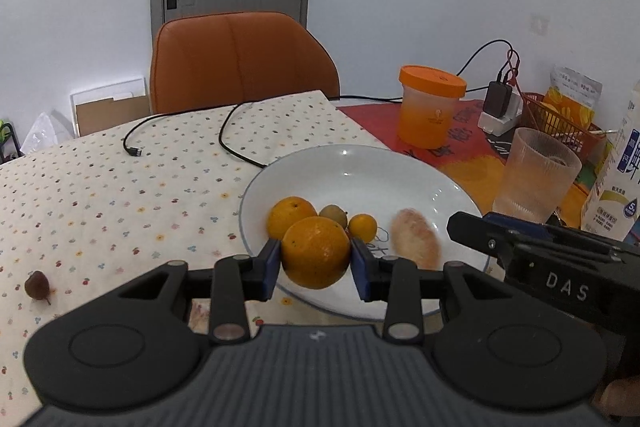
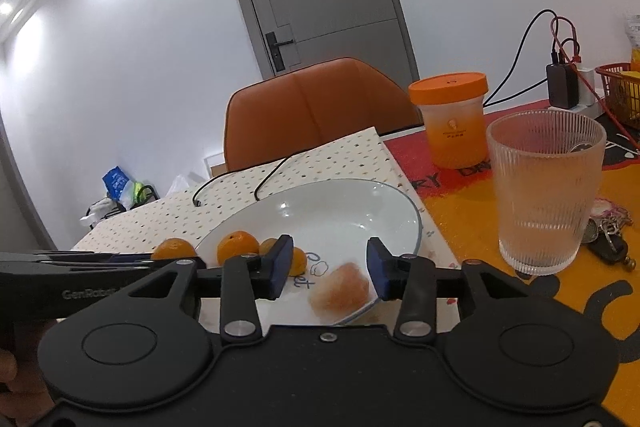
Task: Organize fruits
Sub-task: 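Carry orange and pomelo segment over the white bowl and open both tools, then move left tool to a green kiwi while right tool approaches a small orange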
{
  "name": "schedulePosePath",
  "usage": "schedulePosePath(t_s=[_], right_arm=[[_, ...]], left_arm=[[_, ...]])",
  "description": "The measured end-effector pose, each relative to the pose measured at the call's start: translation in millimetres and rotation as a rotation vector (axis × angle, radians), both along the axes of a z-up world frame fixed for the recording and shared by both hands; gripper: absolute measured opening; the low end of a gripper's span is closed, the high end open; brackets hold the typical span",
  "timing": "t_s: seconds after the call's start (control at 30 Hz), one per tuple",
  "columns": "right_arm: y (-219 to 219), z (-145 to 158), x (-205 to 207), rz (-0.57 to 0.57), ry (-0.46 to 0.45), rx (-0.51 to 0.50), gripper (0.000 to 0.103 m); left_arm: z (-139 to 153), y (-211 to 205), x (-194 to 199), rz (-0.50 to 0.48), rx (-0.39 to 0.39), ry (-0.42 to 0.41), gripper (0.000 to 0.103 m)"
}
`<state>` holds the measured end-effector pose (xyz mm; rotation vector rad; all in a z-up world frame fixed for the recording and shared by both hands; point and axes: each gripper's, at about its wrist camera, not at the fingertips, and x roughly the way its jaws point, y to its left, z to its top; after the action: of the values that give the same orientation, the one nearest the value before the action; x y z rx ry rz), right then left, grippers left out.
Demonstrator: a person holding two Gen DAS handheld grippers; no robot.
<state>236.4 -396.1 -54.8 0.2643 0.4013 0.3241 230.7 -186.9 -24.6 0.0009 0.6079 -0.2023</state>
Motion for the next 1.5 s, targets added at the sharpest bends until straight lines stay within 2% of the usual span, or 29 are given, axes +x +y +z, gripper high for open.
schedulePosePath(t_s=[0.07, 0.27, 0.4, 0.7, 0.83, 1.03, 1.17, 1.5], right_arm=[[-0.4, -0.3, -1.7, 0.004, 0.004, 0.002, 0.042], [2.7, -1.1, -7.1, 0.007, 0.022, -0.007, 0.044], [6.5, 0.0, -11.2, 0.005, 0.022, -0.015, 0.050], [17.8, 1.1, -22.1, 0.009, 0.042, -0.027, 0.051], [26.1, 4.5, -30.0, 0.019, 0.033, -0.033, 0.058], [37.9, 6.0, -37.7, 0.040, 0.034, -0.036, 0.062], [46.4, 8.7, -45.5, 0.060, 0.024, -0.048, 0.072], [63.4, 20.9, -68.5, 0.123, 0.005, -0.072, 0.087]], left_arm=[[1.0, -0.2, -2.0, -0.005, 0.002, -0.012, 0.041], [3.8, 9.2, -8.7, 0.017, 0.008, -0.011, 0.042], [6.3, 20.5, -16.7, 0.040, 0.008, -0.015, 0.048], [14.7, 56.7, -44.0, 0.133, -0.005, -0.042, 0.072], [14.2, 73.7, -53.5, 0.168, -0.028, -0.024, 0.074], [15.6, 89.3, -72.1, 0.203, -0.025, -0.033, 0.082], [16.2, 97.4, -86.1, 0.233, -0.017, -0.038, 0.087], [21.4, 119.8, -120.8, 0.319, 0.015, -0.061, 0.090]])
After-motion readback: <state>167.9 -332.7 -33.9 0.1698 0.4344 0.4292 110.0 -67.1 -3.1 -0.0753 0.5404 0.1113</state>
